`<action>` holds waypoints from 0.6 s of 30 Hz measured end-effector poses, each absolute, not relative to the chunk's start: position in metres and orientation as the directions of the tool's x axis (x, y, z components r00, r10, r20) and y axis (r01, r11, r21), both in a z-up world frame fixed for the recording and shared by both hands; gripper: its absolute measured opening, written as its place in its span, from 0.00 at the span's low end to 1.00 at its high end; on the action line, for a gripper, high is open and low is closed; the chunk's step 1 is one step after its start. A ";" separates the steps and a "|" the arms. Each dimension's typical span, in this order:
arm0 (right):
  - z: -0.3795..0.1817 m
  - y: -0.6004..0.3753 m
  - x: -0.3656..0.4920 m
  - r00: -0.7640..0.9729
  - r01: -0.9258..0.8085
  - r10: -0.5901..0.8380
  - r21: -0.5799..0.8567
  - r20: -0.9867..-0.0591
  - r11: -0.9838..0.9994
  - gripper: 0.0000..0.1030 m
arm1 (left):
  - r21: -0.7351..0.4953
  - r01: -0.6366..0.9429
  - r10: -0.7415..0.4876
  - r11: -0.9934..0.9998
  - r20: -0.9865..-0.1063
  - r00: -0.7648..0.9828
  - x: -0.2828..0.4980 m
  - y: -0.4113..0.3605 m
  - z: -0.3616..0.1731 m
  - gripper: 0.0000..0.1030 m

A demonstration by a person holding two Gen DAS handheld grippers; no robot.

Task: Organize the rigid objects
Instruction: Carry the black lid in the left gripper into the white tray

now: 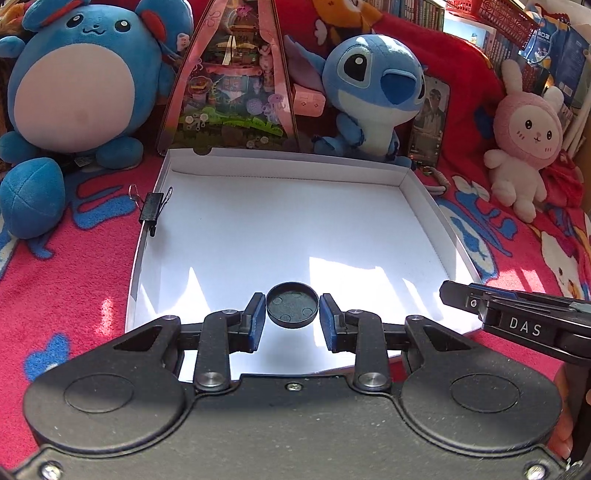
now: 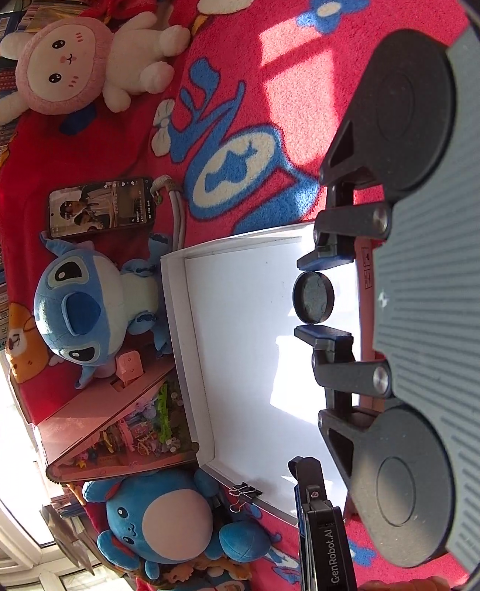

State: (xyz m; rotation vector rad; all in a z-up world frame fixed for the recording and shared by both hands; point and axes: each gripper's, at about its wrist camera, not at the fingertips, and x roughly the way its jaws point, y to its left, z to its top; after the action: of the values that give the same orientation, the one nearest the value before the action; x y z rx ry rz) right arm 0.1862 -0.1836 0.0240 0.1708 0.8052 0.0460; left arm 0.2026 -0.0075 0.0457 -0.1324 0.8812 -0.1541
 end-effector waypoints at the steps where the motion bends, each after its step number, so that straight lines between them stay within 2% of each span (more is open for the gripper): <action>1: 0.023 -0.183 0.192 0.681 0.024 0.108 0.169 -0.724 0.985 0.37 | -0.176 0.074 -0.183 0.982 -0.761 0.622 0.206 -0.008 0.045 0.29; 11: 0.015 -0.168 0.222 0.630 0.008 0.102 0.137 -0.770 0.991 0.37 | -0.187 0.044 -0.177 0.981 -0.796 0.579 0.229 -0.010 0.032 0.29; 18: 0.008 -0.163 0.230 0.621 -0.001 0.099 0.125 -0.777 0.992 0.37 | -0.138 0.049 -0.140 0.989 -0.795 0.591 0.227 -0.015 0.026 0.29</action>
State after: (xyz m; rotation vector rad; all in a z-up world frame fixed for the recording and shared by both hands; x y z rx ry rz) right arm 0.2296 -0.1630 0.0081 0.1158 0.8990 0.0575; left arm 0.2275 -0.0146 0.0260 -0.1052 0.9330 -0.1106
